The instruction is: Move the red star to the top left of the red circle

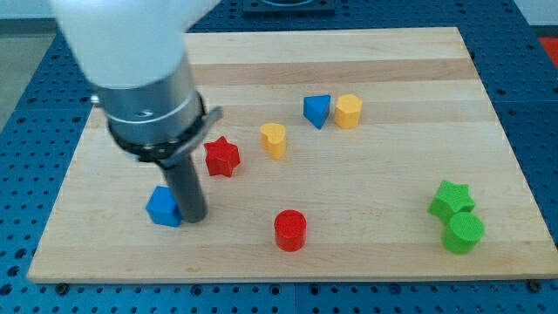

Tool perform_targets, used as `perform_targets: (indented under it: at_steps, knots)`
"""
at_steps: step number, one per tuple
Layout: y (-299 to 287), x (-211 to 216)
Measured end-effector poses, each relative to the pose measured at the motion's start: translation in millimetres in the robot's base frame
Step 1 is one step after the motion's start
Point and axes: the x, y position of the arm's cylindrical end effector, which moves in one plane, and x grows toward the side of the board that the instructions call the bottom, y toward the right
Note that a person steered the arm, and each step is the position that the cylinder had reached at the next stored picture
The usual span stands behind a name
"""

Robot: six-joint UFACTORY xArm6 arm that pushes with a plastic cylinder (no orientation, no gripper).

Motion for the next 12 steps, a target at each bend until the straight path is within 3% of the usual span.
perform_targets:
  at_steps: [2, 4, 8, 12]
  knots:
    - [-20.5, -84.5]
    - [3.1, -112.6]
    - [53.0, -56.0]
    - [97.2, -39.4]
